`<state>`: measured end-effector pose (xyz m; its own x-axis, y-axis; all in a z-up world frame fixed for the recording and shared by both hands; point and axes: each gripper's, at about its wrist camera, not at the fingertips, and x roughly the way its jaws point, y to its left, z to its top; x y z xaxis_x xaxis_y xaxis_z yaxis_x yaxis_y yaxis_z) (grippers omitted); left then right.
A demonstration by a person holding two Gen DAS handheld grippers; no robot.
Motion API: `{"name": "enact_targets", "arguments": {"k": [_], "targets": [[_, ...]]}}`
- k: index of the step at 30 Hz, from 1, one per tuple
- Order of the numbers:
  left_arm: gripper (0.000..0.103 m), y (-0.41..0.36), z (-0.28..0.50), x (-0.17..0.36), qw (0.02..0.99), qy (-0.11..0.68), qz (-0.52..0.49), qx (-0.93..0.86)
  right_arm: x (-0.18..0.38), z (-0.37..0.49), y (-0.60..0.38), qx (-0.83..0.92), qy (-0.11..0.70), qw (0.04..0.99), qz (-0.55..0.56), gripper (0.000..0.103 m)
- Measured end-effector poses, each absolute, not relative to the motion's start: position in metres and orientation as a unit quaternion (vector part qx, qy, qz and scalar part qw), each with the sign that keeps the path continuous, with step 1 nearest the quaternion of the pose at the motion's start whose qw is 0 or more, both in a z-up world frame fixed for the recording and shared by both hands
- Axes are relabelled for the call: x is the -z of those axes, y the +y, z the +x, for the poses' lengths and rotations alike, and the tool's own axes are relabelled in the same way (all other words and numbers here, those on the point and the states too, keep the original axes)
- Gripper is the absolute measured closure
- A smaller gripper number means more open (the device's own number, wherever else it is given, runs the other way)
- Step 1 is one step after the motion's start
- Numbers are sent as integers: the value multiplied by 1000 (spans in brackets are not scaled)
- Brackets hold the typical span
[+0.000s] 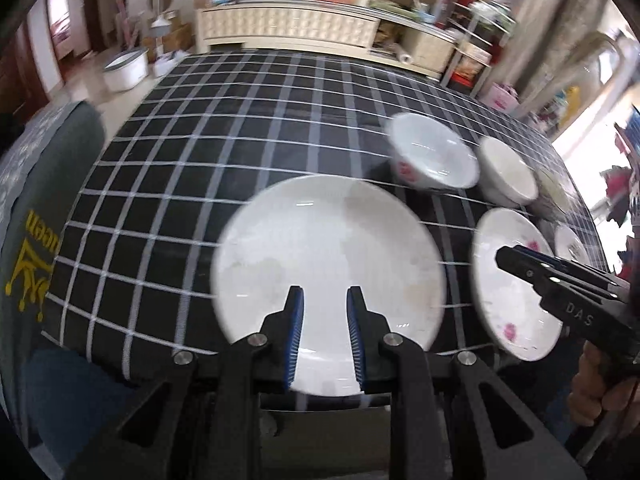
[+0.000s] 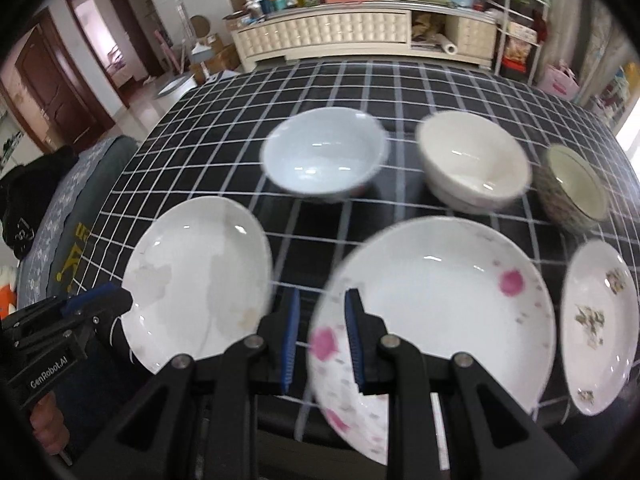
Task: Organize plates and bowls
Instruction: 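Grasp the rim of the pink-flower plate with the left tool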
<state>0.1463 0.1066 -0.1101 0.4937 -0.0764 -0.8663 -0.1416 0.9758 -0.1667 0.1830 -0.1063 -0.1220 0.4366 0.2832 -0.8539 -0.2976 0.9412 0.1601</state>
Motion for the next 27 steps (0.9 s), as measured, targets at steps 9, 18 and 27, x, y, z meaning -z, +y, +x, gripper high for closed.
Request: {"name": "enact_targets", "arguments": {"k": [9, 18, 27], "targets": [[83, 21, 171, 115, 849, 519, -74, 68, 121, 173, -182, -114, 501, 858, 27, 76], [83, -21, 194, 136, 829, 546, -67, 94, 134, 175, -240, -84, 511, 853, 68, 76], [83, -32, 211, 154, 821, 562, -47, 86, 141, 188, -246, -71, 511, 855, 46, 76]]}}
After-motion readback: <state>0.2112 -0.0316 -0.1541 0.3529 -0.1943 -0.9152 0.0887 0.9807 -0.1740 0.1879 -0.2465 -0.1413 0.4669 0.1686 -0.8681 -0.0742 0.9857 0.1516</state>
